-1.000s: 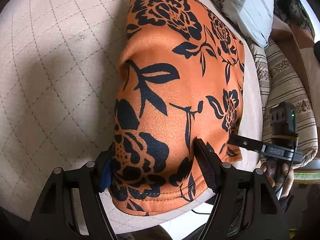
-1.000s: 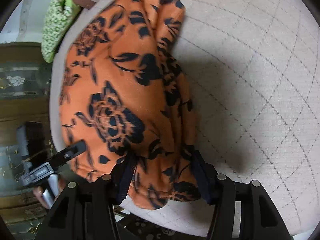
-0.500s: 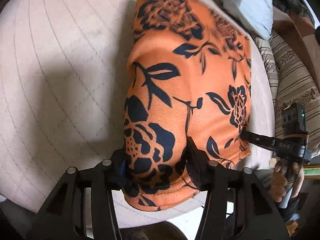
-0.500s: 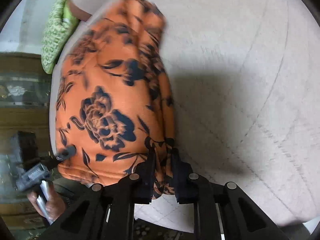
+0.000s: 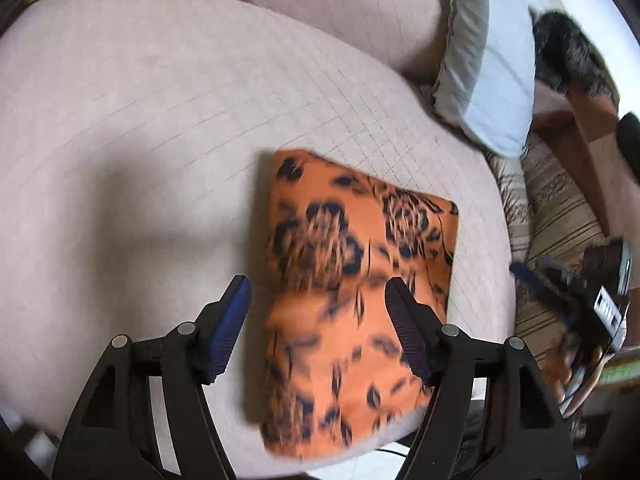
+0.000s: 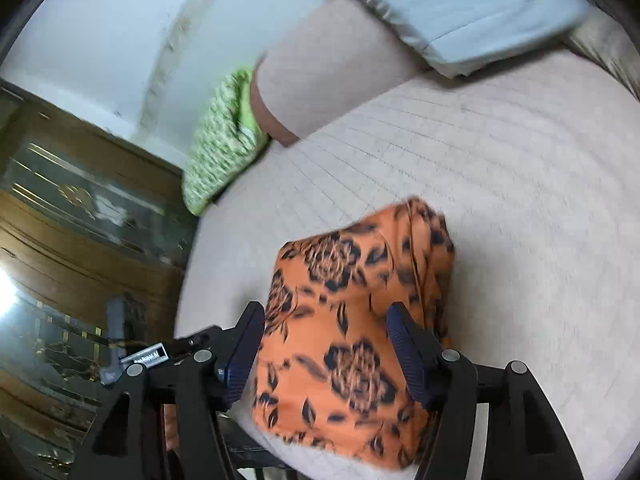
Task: Fold small clothes
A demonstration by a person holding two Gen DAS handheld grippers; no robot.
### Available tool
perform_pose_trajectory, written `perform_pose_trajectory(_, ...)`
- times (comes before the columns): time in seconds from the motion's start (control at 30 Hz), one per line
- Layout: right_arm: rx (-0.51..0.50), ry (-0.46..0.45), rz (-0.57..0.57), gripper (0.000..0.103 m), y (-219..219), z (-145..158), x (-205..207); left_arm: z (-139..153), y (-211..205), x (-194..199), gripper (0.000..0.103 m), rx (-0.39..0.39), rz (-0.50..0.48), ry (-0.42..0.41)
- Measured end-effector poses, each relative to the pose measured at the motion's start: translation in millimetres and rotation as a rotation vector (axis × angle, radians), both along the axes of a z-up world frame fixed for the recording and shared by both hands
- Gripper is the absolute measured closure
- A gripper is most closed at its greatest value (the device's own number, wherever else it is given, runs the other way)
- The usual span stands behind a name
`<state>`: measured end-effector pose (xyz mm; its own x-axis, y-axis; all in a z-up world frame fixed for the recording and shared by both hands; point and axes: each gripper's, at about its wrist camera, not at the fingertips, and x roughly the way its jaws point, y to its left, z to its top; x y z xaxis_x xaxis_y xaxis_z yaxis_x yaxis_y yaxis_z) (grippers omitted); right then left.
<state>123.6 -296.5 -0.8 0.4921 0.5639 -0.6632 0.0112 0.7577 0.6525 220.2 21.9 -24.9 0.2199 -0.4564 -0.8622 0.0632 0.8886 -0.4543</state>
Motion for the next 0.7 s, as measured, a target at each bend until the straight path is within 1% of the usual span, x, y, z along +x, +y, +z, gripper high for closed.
perform_pose_trajectory(0.03, -0.013, 0.014, -0.006, 0.042, -8, -7, 13, -9, -3, 18, 0.033, 0.003, 0.0, 0.029)
perform_pose_trajectory(0.07, -0.033, 0.037, -0.018, 0.042, -15, -16, 26, -20, -2, 34, 0.033, -0.007, 0.021, 0.04)
perform_pose_trajectory(0.13, -0.039, 0.085, -0.044, 0.042, -20, -45, 46, -35, 8, 47, 0.033, -0.061, 0.044, 0.026)
perform_pose_trajectory(0.17, -0.026, 0.104, -0.051, 0.042, -25, -61, 50, -43, 14, 48, 0.033, -0.071, 0.051, 0.033)
perform_pose_trajectory(0.2, -0.014, 0.143, -0.064, 0.042, -29, -82, 53, -58, 17, 52, 0.034, -0.064, 0.093, 0.1)
perform_pose_trajectory(0.23, -0.008, 0.207, -0.081, 0.042, -31, -97, 57, -66, 18, 54, 0.034, -0.106, 0.095, 0.131)
perform_pose_trajectory(0.27, 0.014, 0.222, -0.072, 0.042, -33, -107, 60, -73, 17, 58, 0.034, -0.147, 0.075, 0.142)
perform_pose_trajectory(0.33, 0.03, 0.215, -0.053, 0.042, -37, -109, 64, -81, 18, 62, 0.034, -0.143, 0.084, 0.16)
perform_pose_trajectory(0.4, 0.11, 0.227, -0.06, 0.042, -39, -116, 66, -91, 22, 63, 0.034, -0.192, 0.119, 0.186)
perform_pose_trajectory(0.43, 0.132, 0.232, -0.063, 0.041, -40, -118, 67, -95, 22, 64, 0.034, -0.208, 0.127, 0.198)
perform_pose_trajectory(0.5, 0.118, 0.261, -0.084, 0.041, -42, -125, 67, -102, 25, 64, 0.036, -0.246, 0.152, 0.22)
perform_pose_trajectory(0.57, 0.13, 0.294, -0.087, 0.045, -44, -135, 66, -102, 28, 57, 0.053, -0.291, 0.155, 0.232)
perform_pose_trajectory(0.6, 0.12, 0.297, -0.093, 0.054, -44, -137, 64, -100, 26, 55, 0.055, -0.283, 0.151, 0.221)
perform_pose_trajectory(0.63, 0.093, 0.296, -0.089, 0.06, -44, -135, 64, -95, 22, 53, 0.061, -0.25, 0.135, 0.19)
perform_pose_trajectory(0.67, 0.068, 0.286, -0.078, 0.064, -41, -132, 63, -89, 18, 52, 0.066, -0.223, 0.115, 0.162)
perform_pose_trajectory(0.7, 0.055, 0.281, -0.073, 0.068, -40, -128, 64, -85, 16, 52, 0.07, -0.217, 0.105, 0.141)
